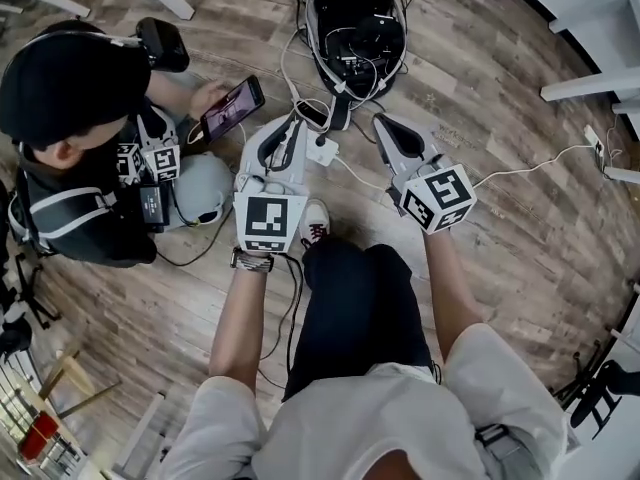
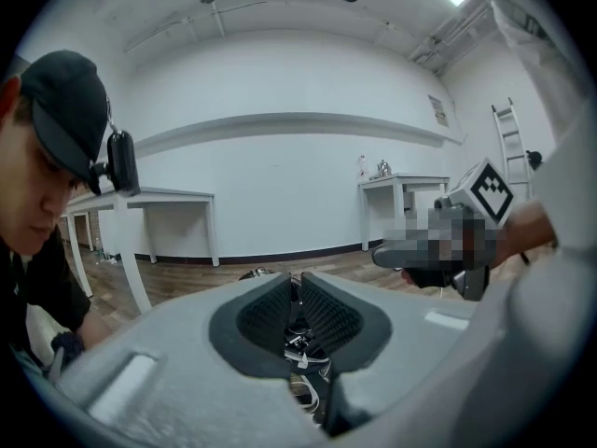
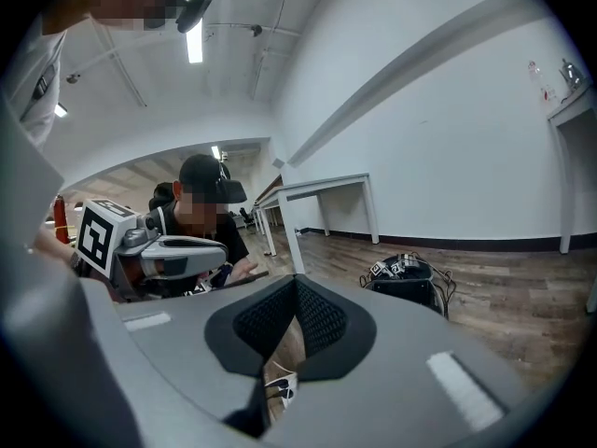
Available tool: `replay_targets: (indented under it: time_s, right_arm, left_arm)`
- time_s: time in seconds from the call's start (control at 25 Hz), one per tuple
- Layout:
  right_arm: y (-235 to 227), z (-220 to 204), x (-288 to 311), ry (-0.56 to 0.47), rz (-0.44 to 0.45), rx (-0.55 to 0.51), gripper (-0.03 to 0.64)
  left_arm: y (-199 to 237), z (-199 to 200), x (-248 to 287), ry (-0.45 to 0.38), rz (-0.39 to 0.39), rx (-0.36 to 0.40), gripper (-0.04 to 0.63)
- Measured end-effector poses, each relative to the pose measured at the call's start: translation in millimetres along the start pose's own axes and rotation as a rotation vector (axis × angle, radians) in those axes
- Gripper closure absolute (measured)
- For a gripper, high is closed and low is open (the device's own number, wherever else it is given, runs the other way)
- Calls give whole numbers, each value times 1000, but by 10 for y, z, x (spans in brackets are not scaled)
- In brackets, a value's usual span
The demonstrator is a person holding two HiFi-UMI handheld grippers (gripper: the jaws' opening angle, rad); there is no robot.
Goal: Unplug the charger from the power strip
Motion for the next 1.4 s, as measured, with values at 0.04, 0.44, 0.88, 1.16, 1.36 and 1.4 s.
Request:
replay_targets:
  time_s: [0.04, 0.44, 0.88, 1.16, 1.36, 1.4]
  right_arm:
    - [-25, -113, 46, 3, 4, -3, 615]
    - [-266, -1220, 415, 17, 10, 17, 615]
    - [-394, -2113, 719, 79, 0, -25, 615]
    - [-467, -2763, 1002, 144, 50, -30, 615]
    - [-590, -3185, 1239, 219, 106, -39, 614]
    - [-626, -3244, 1279, 229, 101, -46, 614]
  left_arm:
    - [-7, -115, 41, 1, -2, -4, 565]
    - [-187, -1323, 438, 65, -7, 43, 560]
    - [-202, -2243, 691, 118, 8, -39, 541]
    - [-308, -2849, 842, 174, -3, -20, 538]
    - [-348, -3284, 1011, 207, -9, -68, 529]
    - [-357, -3360, 1046, 215, -14, -65, 526]
Point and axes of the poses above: the fingertips, and each gripper's own axes: x forward along the fingers, y to its left, z out of its top, the point moved 10 cm from there along -x, backward along the fingers, and after that the axes turned 4 degrees about y, right-handed, at the moved point
